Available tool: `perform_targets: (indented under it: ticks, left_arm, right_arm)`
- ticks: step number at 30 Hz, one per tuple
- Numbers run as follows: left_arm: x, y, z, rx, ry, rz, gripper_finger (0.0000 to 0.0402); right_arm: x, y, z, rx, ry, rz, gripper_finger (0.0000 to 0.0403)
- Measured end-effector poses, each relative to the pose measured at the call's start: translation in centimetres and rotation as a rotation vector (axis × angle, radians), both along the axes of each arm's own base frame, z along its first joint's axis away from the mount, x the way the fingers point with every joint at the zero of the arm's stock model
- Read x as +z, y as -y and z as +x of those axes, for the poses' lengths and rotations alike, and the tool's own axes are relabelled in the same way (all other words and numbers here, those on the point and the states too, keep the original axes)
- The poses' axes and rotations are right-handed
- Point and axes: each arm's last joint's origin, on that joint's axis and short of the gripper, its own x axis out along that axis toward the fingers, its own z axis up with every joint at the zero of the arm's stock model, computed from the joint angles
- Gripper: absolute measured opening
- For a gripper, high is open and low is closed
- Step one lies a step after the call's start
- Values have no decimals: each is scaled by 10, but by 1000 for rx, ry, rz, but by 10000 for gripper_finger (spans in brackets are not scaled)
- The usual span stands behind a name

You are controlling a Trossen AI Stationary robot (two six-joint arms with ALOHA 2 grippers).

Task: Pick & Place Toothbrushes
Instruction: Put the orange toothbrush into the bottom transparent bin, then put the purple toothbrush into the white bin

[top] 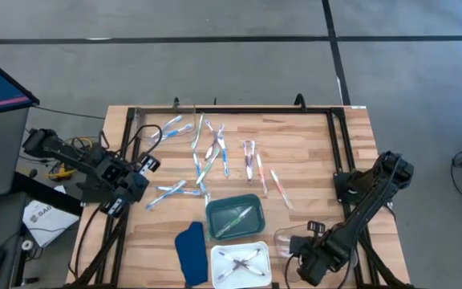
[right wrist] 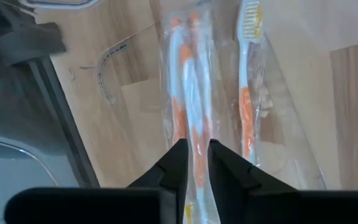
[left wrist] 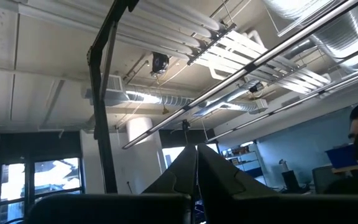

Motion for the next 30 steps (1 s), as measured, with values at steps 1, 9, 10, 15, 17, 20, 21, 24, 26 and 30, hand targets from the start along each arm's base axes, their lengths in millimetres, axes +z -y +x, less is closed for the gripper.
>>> perform_targets:
  ticks: [1,9,10,15,17,20,21,24,26,30]
  left_arm:
    - [0,0,0,0,0,0,8]
    - [0,0,0,1,0,0,8]
    - [0,0,0,1,0,0,8]
    - [0,0,0,6,4,3,8]
    - [0,0,0,6,4,4,8]
    - [0,0,0,6,4,4,8]
    - [0,0,0,6,4,4,8]
    - [0,0,0,6,4,4,8]
    - [0,0,0,7,4,4,8]
    - [0,0,0,7,3,4,8]
  right_arm:
    - [0,0,0,-1,0,0,56]
    - [0,2,4,-15,4,4,57]
    - [0,4,5,-20,4,4,57]
    - [0,11,14,-55,0,3,57]
    - [0,15,17,-38,-1,1,57]
    - [4,22,24,44,-17,19,56]
    - [7,23,27,56,-15,29,55]
    - [19,26,35,72,-4,34,50]
    - [30,30,41,74,2,36,45]
    - [53,41,50,47,-8,18,35]
